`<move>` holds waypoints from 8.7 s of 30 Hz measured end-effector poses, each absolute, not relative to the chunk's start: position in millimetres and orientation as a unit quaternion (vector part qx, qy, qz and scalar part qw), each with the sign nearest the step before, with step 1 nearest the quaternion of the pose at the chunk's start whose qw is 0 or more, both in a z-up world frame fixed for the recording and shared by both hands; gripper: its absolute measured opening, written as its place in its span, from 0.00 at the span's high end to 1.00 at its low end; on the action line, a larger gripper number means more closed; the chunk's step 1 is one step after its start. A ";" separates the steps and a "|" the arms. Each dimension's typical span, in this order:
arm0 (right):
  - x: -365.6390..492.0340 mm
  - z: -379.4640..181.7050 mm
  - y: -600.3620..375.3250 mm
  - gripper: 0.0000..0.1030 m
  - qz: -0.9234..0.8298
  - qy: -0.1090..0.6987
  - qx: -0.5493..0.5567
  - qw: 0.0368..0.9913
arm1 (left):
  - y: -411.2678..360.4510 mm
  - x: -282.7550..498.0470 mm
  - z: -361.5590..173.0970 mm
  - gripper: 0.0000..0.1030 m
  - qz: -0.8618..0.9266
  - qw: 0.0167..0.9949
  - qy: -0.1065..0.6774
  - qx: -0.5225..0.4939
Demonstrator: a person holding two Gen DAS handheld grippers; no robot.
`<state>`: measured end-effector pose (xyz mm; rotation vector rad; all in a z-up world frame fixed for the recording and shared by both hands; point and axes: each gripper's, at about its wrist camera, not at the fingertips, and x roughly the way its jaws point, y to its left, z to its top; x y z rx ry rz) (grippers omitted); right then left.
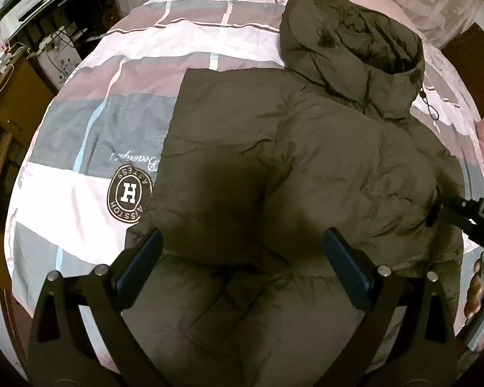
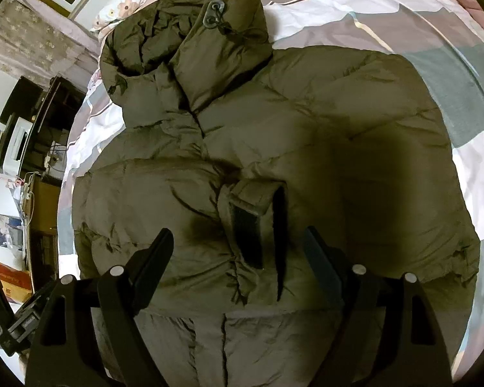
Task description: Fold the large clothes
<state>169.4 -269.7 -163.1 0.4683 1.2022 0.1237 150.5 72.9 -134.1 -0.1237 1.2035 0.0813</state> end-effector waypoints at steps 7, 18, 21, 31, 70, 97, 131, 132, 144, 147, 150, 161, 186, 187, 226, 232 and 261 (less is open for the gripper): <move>168.5 -184.7 -236.4 0.20 0.069 0.581 0.143 0.799 | 55.5 163.7 -180.6 0.02 0.006 0.803 0.595 -0.030; 168.4 -200.3 -219.8 0.20 0.062 0.595 0.113 0.793 | 53.3 168.1 -204.0 0.02 0.035 0.791 0.611 0.009; 169.2 -168.8 -224.0 0.20 0.071 0.569 0.144 0.807 | 52.7 162.9 -182.5 0.02 0.037 0.804 0.593 0.007; 263.7 -70.9 -243.0 0.17 0.032 0.460 0.101 0.881 | 46.2 137.0 -117.5 0.02 -0.002 0.838 0.545 -0.038; 80.3 -93.3 -323.7 0.25 0.040 0.465 0.046 0.883 | 74.3 155.5 -113.0 0.02 0.002 0.850 0.501 -0.164; 53.4 -126.1 -298.5 0.19 0.095 0.540 0.208 0.810 | 59.5 235.5 -212.7 0.94 -0.140 0.689 0.461 -0.542; 87.4 -203.1 -245.4 0.81 0.103 0.606 0.296 0.731 | -45.1 121.7 -187.0 0.92 -0.174 0.696 0.652 -0.245; 87.1 -214.8 -245.3 0.81 0.100 0.618 0.302 0.719 | -47.0 119.7 -198.0 0.92 -0.167 0.687 0.667 -0.235; 98.5 -162.5 -297.2 0.28 -0.049 0.535 0.285 0.794 | 28.0 116.7 -121.1 0.51 -0.018 0.805 0.544 -0.236; 98.9 -136.4 -297.2 0.34 -0.055 0.469 0.276 0.837 | 34.6 116.3 -102.7 0.50 -0.005 0.834 0.505 -0.223; 110.7 -124.8 -274.3 0.42 0.029 0.444 0.258 0.858 | 16.9 130.5 -98.2 0.42 -0.040 0.852 0.489 -0.182; 164.3 -173.6 -227.6 0.54 0.097 0.497 0.186 0.842 | 4.4 163.5 -177.8 0.35 -0.039 0.815 0.564 -0.123; 113.8 -209.1 -261.2 0.52 0.017 0.592 0.180 0.785 | -28.3 142.7 -175.7 0.41 -0.088 0.805 0.587 -0.025; 118.8 -217.1 -266.1 0.52 0.017 0.593 0.199 0.780 | -31.0 145.3 -182.2 0.41 -0.086 0.802 0.591 -0.017; 122.9 -178.6 -218.7 0.32 0.046 0.514 0.130 0.847 | -13.1 188.5 -200.6 0.20 -0.009 0.802 0.596 -0.026; 100.1 -182.6 -223.9 0.17 0.032 0.532 0.104 0.840 | -14.4 184.7 -198.6 0.10 -0.012 0.810 0.586 0.022; -58.6 -238.1 -380.2 0.05 -0.061 0.660 0.377 0.647 | 191.3 49.7 -286.0 0.06 -0.014 0.562 0.774 -0.291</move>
